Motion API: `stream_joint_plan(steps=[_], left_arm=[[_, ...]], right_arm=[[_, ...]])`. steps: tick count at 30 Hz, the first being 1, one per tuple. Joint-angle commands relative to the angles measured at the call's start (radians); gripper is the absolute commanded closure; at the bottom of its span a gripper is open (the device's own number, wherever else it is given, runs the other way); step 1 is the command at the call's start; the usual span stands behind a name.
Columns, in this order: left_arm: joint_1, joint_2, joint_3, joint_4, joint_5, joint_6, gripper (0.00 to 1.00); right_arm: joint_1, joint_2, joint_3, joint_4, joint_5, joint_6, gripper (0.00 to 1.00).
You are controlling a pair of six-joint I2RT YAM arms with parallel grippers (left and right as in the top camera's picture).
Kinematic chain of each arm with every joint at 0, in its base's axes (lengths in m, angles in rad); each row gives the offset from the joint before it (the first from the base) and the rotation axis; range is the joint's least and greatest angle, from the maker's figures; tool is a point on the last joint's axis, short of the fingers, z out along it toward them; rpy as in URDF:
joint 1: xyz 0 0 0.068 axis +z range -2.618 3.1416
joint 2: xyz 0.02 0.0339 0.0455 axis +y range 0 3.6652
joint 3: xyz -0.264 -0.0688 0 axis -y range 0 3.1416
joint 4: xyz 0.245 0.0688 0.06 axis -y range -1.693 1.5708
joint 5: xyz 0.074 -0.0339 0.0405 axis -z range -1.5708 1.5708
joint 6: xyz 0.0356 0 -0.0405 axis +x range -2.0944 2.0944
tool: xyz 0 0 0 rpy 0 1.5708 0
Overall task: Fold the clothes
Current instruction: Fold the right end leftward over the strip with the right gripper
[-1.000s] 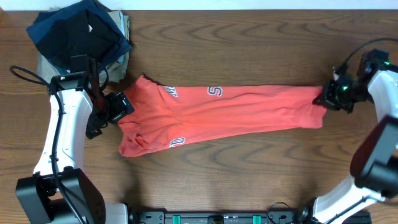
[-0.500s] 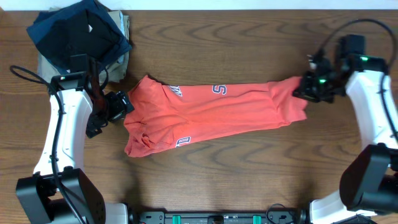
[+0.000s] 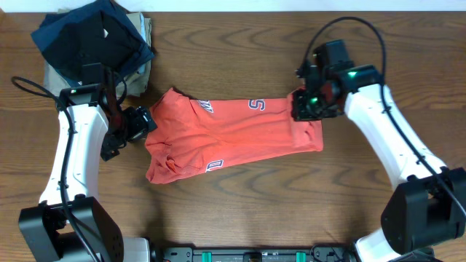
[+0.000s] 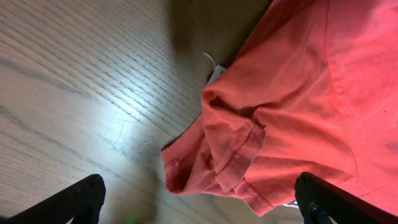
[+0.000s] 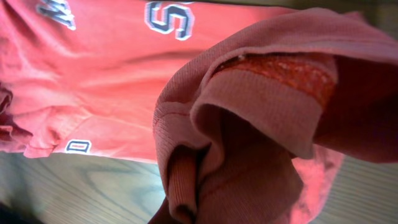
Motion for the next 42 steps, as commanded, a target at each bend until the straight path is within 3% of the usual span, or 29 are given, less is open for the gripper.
stream_joint_plan(steps=[1,8,14,16,18,19,23,31,38,42], left_arm=[[-0.001,0.01,-0.011,0.001,-0.001,-0.003,0.02],[-0.001,0.01,-0.013,0.008,-0.002,0.013,0.02],[-0.001,0.01,-0.013,0.011,-0.002,0.016,0.02],[-0.001,0.01,-0.013,0.012,-0.002,0.016,0.02],[-0.001,0.01,-0.013,0.012,-0.002,0.016,0.02],[-0.001,0.01,-0.013,0.011,-0.002,0.016,0.02],[-0.001,0.01,-0.013,0.012,-0.002,0.016,0.02],[-0.001,0.01,-0.021,0.013,-0.002,0.016,0.02],[-0.001,0.011,-0.05,0.042,-0.001,0.016,0.02],[-0.001,0.011,-0.051,0.042,-0.001,0.016,0.02]], right_arm=[[0.063,0.036,0.0,0.019,0.016,0.039,0.98],[0.136,0.104,0.0,0.064,0.016,0.063,0.92],[0.164,0.136,0.0,0.113,0.016,0.095,0.96],[0.168,0.136,0.0,0.135,0.016,0.104,0.82],[0.17,0.136,0.0,0.148,0.016,0.104,0.4],[0.17,0.136,0.0,0.153,0.016,0.104,0.28],[0.157,0.135,0.005,0.154,0.017,0.101,0.12],[0.066,0.128,0.025,0.091,0.016,0.1,0.14],[0.08,0.133,-0.02,0.081,0.012,0.1,0.56],[0.135,0.148,-0.064,0.151,0.012,0.133,0.69]])
